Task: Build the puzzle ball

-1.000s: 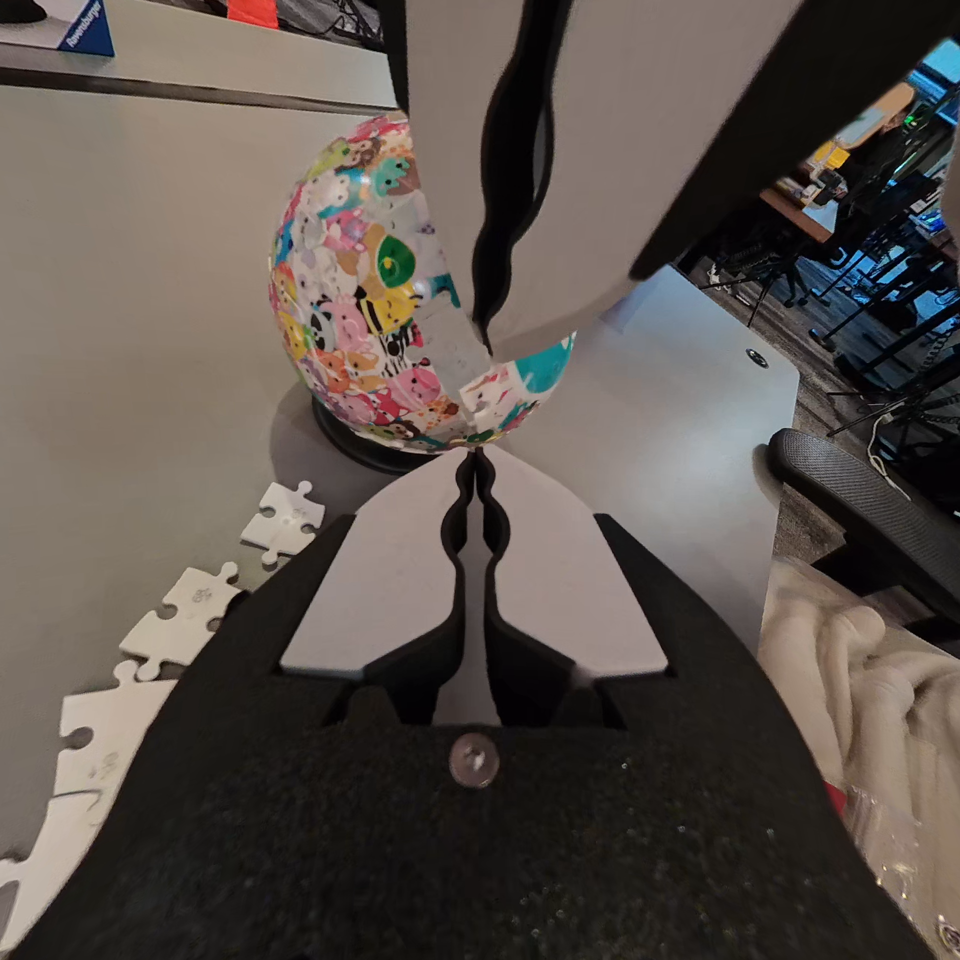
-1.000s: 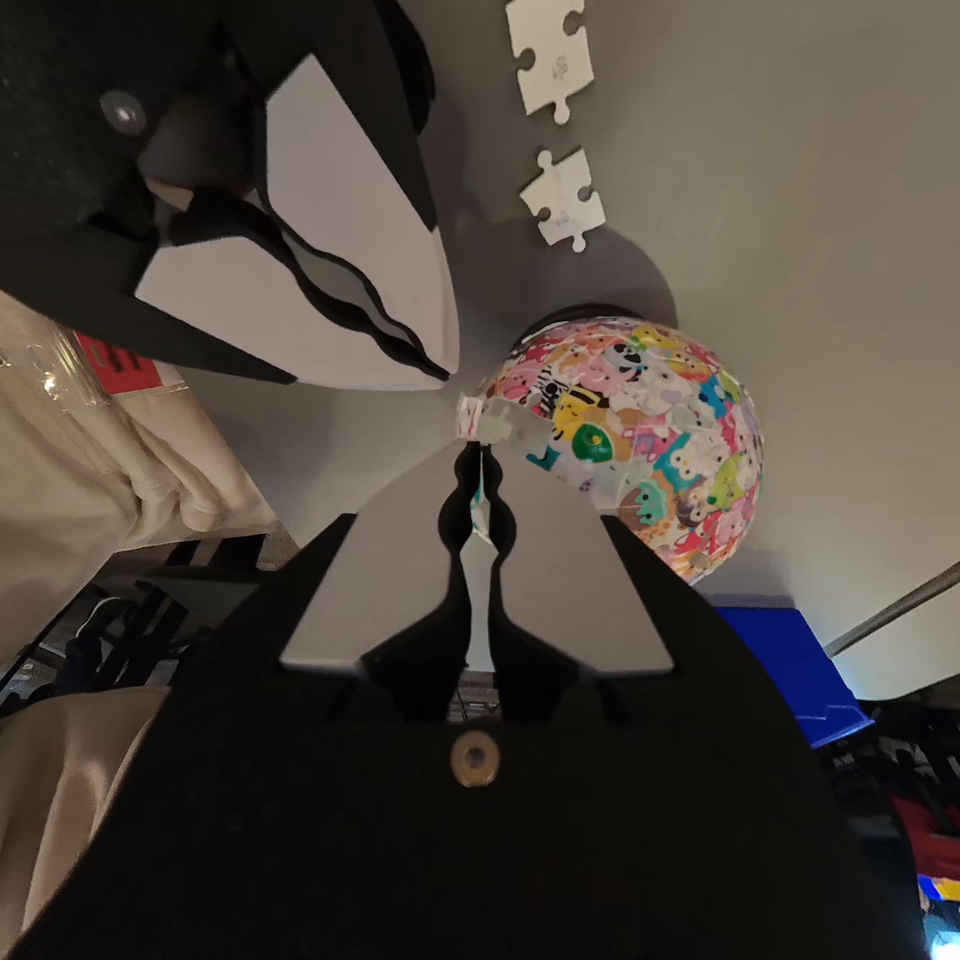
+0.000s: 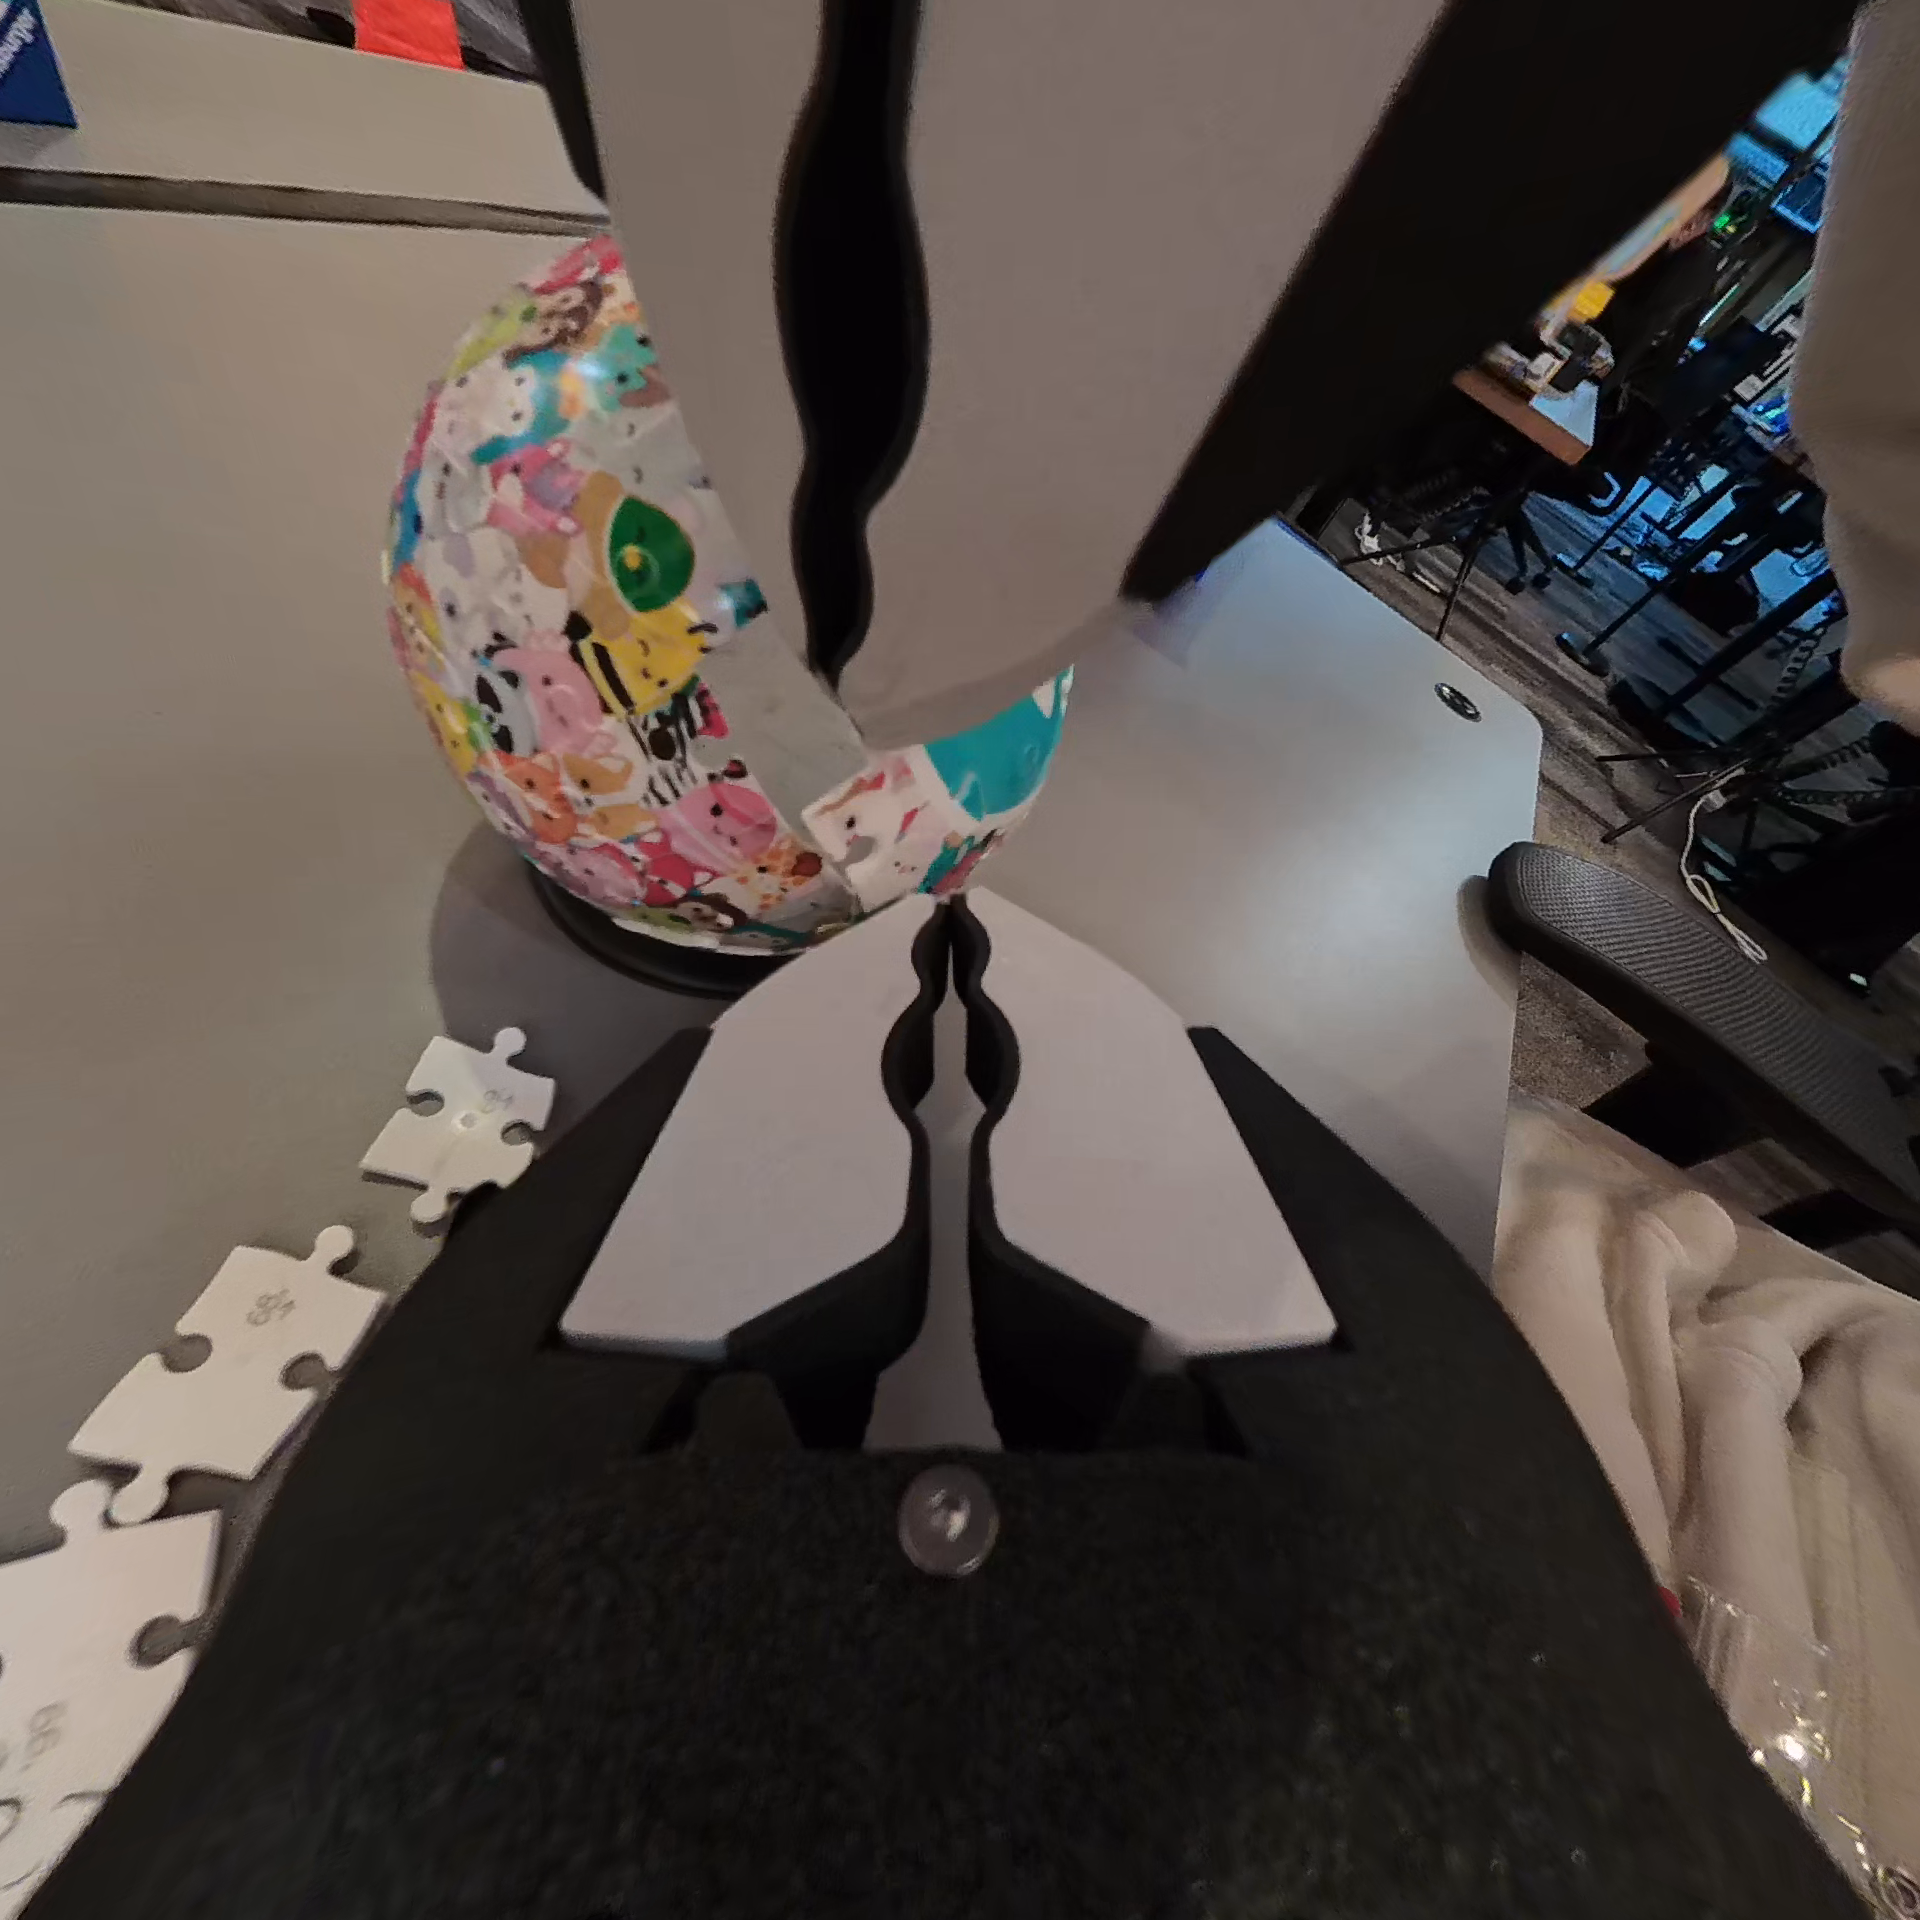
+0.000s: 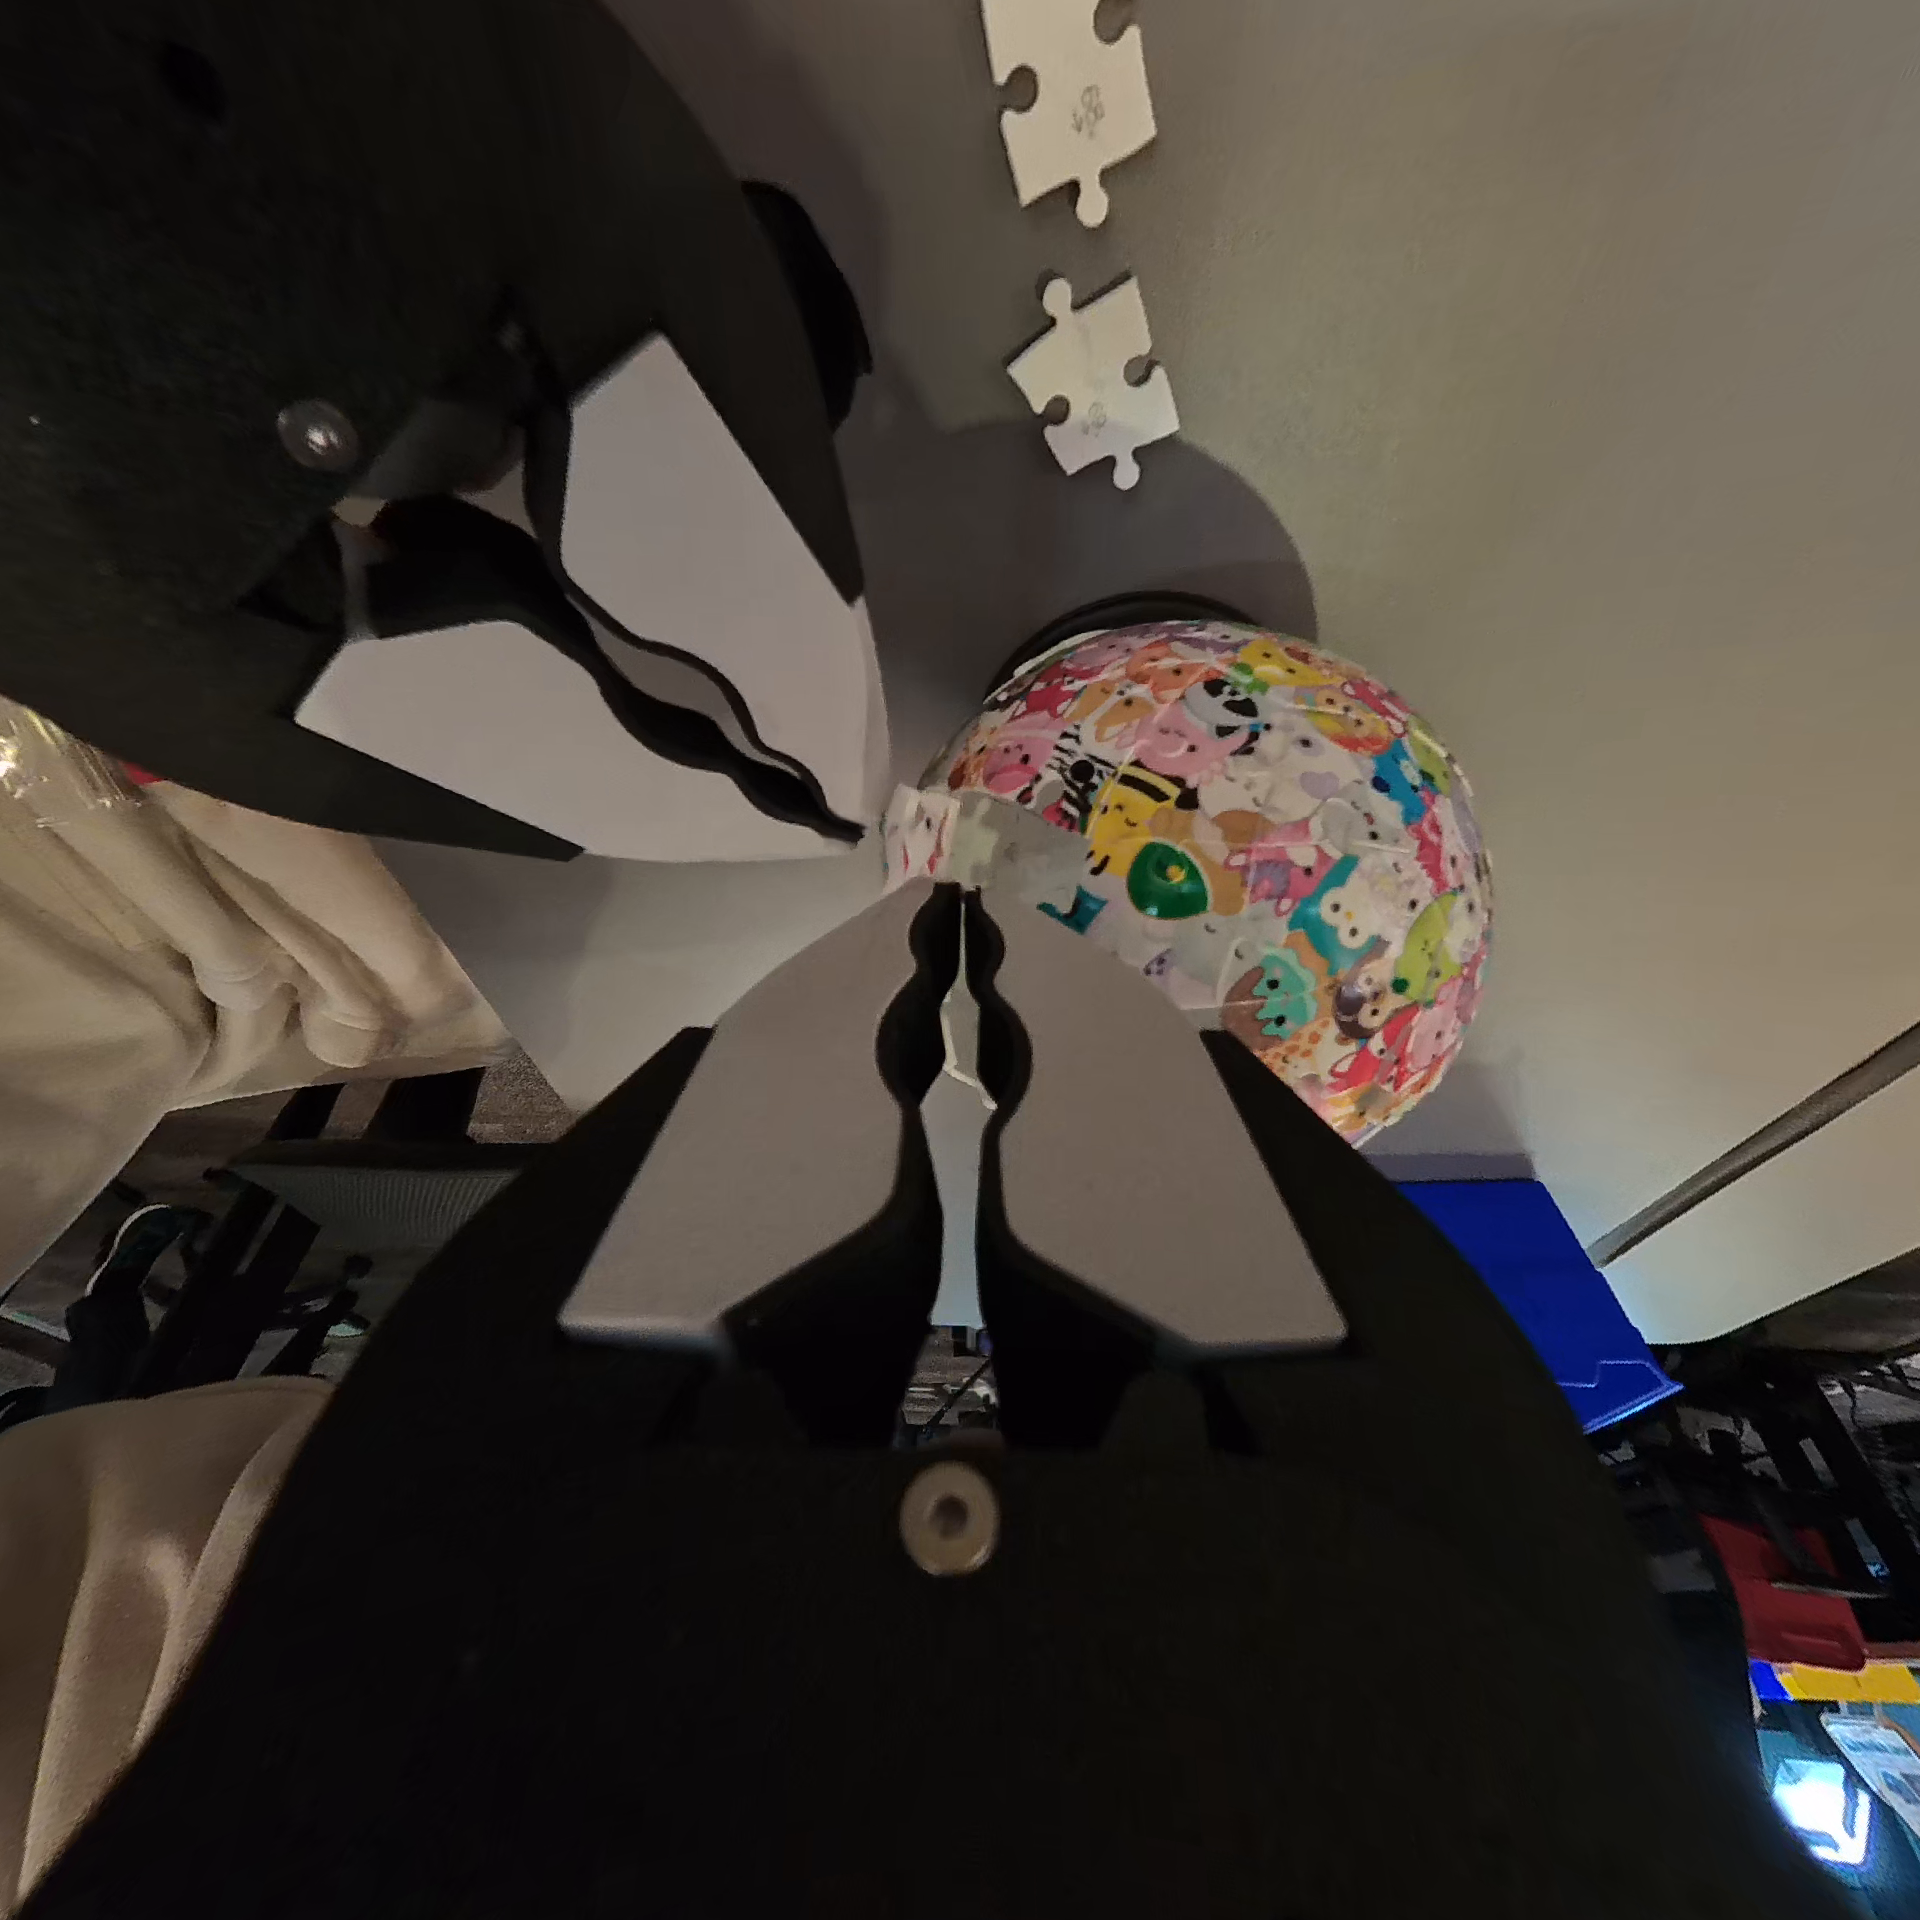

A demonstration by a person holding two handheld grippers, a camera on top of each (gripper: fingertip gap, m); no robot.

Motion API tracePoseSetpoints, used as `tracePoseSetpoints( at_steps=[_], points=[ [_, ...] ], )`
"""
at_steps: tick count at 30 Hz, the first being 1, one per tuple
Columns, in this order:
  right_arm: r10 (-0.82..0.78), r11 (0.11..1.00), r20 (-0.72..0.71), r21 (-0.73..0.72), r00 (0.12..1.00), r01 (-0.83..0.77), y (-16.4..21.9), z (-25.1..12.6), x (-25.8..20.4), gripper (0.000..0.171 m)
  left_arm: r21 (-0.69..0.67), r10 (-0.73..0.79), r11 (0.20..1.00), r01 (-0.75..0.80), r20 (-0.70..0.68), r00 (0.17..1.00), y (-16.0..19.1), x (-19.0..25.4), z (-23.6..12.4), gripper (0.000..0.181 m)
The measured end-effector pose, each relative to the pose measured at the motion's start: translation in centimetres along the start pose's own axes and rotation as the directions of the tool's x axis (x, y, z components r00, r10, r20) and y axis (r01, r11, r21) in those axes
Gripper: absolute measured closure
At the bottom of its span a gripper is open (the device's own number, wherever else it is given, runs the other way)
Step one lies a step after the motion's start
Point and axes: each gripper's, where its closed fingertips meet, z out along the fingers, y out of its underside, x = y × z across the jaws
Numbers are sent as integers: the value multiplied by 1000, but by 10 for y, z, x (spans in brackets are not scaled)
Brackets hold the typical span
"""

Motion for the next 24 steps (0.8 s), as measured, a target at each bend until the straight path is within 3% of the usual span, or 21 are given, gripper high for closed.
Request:
tracePoseSetpoints(
  at_steps=[12,15,17,19,21,23,24],
  points=[
    [-22,1000,2,-3,1000,22,2,2,0,171,-15,3,1000,-3,18,1000,1,-5,-1,181],
    [-52,996,4,75,999,51,-2,-8,-9,171,-19,13,1000,-13,28,1000,-3,-9,-20,181],
    [-80,978,-76,188,994,93,-3,-20,-15,171,-69,37,997,-32,63,997,1,-18,-45,181],
    [-112,928,-132,340,985,151,-4,-28,-32,171,-153,68,987,-54,91,993,13,-28,-71,181],
    [-171,805,-95,561,981,195,-19,-26,-70,166,-207,71,977,-47,106,992,21,-37,-88,180],
    [-180,638,-91,747,979,187,-40,-9,-98,140,-192,70,980,-42,142,987,21,-47,-96,171],
    [-139,602,-103,781,985,167,-48,5,-100,127,-185,56,982,-29,143,988,20,-49,-97,170]
  ],
)
